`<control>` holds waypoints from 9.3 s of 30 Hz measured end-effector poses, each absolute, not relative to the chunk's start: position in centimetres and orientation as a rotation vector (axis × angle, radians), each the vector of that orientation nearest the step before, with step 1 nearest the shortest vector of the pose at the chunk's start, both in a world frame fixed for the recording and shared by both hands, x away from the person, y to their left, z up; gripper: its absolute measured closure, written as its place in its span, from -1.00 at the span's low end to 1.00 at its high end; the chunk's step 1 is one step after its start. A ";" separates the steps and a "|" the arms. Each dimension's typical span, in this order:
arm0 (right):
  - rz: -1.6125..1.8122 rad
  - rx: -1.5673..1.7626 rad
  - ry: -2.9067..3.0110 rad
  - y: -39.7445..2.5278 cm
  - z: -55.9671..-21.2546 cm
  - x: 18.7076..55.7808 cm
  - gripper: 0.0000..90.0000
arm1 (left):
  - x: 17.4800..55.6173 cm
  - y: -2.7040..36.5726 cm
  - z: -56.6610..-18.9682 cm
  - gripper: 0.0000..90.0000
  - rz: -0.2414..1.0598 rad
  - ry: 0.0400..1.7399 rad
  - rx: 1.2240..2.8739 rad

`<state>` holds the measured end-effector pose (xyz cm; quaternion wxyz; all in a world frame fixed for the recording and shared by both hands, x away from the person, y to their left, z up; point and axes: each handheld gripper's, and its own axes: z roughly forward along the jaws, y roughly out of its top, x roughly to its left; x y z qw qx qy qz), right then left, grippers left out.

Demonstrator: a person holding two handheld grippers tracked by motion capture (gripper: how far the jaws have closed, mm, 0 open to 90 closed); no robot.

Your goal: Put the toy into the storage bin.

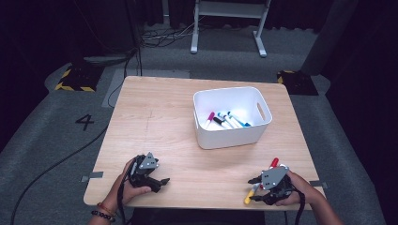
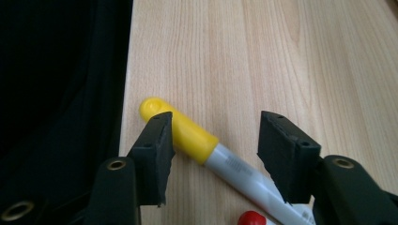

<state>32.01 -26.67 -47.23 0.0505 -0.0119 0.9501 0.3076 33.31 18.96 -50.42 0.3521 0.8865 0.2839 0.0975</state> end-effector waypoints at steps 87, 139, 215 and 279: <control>1.223 0.256 2.422 -25.5 -31.3 41.2 0.66 | 33.3 18.9 -50.4 -0.71 0.241 0.744 2.291; 0.697 0.230 2.806 -17.2 -35.9 49.1 0.65 | 33.3 18.9 -50.4 -0.71 0.249 0.738 2.292; 0.707 0.159 2.814 -29.0 -47.1 34.5 0.07 | 33.3 18.9 -50.4 -0.71 0.250 0.739 2.292; 0.749 0.447 2.878 -30.5 -47.4 43.9 0.64 | 33.3 18.9 -50.5 -0.71 0.240 0.742 2.290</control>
